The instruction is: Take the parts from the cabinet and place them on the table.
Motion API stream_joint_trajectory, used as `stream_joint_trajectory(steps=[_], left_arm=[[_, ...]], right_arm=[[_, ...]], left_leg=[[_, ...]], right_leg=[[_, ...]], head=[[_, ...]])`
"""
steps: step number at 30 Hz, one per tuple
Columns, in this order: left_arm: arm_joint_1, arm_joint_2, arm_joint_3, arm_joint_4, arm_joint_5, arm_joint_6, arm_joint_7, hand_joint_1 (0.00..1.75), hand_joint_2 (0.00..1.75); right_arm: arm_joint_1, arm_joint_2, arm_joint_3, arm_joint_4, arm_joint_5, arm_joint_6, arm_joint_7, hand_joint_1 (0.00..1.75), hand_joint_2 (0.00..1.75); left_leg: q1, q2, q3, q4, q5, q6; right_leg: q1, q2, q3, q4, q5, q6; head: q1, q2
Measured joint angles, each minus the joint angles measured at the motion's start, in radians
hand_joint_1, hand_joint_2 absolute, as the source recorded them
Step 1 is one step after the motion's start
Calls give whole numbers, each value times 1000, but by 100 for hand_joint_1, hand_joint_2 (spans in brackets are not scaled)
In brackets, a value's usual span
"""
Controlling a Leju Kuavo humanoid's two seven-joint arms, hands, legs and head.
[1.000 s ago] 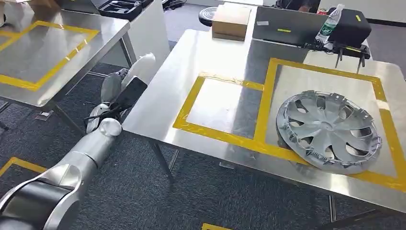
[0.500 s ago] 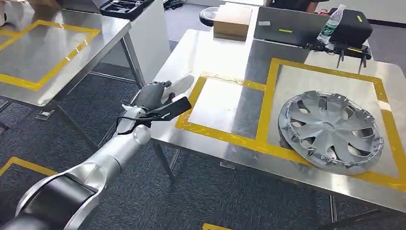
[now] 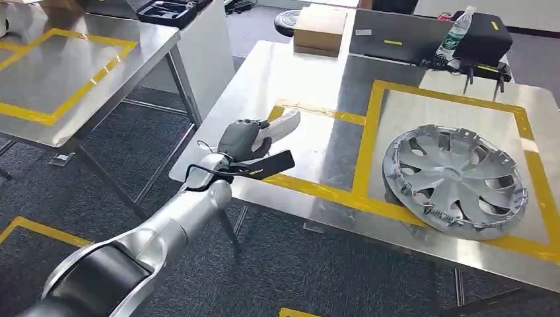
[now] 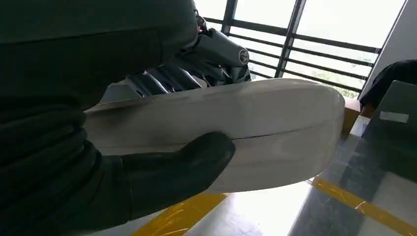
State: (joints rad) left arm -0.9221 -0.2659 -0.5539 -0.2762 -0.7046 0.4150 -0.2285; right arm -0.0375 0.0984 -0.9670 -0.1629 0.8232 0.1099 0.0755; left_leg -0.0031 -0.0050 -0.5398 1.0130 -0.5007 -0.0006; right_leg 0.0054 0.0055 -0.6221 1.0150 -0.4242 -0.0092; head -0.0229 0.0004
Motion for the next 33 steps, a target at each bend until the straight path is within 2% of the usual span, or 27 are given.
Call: stream_joint_trajectory(steps=[9,16,19,20,25,26,33], left_arm=[[1,-14,-26,3,-42,7,1,175,175],[10,-8,-39,11,-72,27,50,175,175],[11,0,-39,14,-72,32,51,175,175],[11,2,-40,15,-72,34,54,0,175],[12,15,-37,16,-56,79,83,0,175],[12,19,-35,16,-53,81,85,0,0],[12,41,-31,16,-64,87,111,0,0]], right_arm=[[4,8,12,0,27,8,-18,0,0],[6,9,35,0,66,9,-25,0,0],[9,9,41,0,69,13,-25,0,0],[9,9,41,0,71,14,-25,0,0],[11,9,45,-1,86,19,-19,0,0],[12,9,47,-1,90,21,-18,0,0],[13,9,65,-1,109,37,-22,0,0]], left_leg=[[0,0,0,0,0,0],[0,0,-2,0,0,0],[0,0,-2,0,0,0],[0,0,-2,0,0,0],[0,0,-2,0,0,0],[0,0,-2,0,0,0],[0,0,-2,0,0,0]], right_leg=[[0,0,0,0,0,0],[0,0,0,0,0,0],[0,-1,0,0,0,0],[0,-1,0,0,0,0],[0,0,0,0,0,0],[0,0,0,0,0,0],[0,-1,0,0,0,0]], head=[[0,0],[0,0],[0,0],[0,0],[0,0],[0,0],[0,0]])
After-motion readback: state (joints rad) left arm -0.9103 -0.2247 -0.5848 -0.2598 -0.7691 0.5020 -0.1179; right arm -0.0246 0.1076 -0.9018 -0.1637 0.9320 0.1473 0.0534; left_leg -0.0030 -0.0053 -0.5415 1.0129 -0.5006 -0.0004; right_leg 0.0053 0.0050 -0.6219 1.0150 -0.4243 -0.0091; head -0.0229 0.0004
